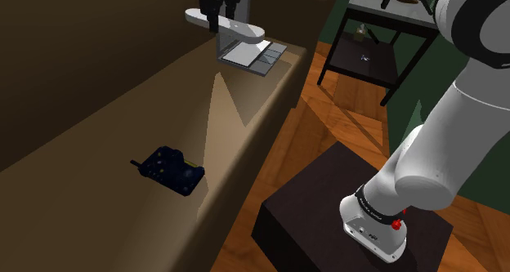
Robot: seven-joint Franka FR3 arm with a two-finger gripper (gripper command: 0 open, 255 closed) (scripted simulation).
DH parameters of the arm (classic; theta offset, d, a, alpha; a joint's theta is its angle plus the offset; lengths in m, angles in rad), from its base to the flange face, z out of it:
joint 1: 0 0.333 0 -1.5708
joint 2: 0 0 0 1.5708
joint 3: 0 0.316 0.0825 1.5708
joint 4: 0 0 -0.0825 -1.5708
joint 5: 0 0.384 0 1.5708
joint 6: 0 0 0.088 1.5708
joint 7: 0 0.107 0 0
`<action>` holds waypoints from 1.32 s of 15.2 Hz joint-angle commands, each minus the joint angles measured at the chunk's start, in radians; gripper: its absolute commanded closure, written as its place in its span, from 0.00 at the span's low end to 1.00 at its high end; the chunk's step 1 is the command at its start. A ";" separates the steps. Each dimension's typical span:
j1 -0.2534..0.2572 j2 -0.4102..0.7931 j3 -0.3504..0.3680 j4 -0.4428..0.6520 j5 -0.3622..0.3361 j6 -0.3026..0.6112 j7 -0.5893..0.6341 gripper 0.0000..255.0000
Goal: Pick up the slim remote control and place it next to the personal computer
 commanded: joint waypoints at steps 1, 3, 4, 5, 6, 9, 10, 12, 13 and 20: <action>0.003 0.012 0.002 0.045 -0.003 -0.034 0.001 1.00; 0.007 0.028 0.003 0.095 -0.008 -0.068 0.002 1.00; 0.009 0.037 0.004 0.122 -0.011 -0.086 0.003 1.00; 0.011 0.047 0.004 0.149 -0.014 -0.104 0.003 1.00; 0.014 0.058 0.005 0.178 -0.017 -0.123 0.004 1.00; 0.004 0.079 -0.003 0.234 -0.021 -0.157 -0.019 1.00; -0.011 0.081 -0.012 0.238 -0.020 -0.157 -0.042 1.00; -0.040 0.090 -0.029 0.252 -0.018 -0.159 -0.089 1.00; -0.054 0.097 -0.038 0.263 -0.017 -0.162 -0.112 1.00; -0.147 0.192 -0.093 0.406 -0.018 -0.203 -0.267 1.00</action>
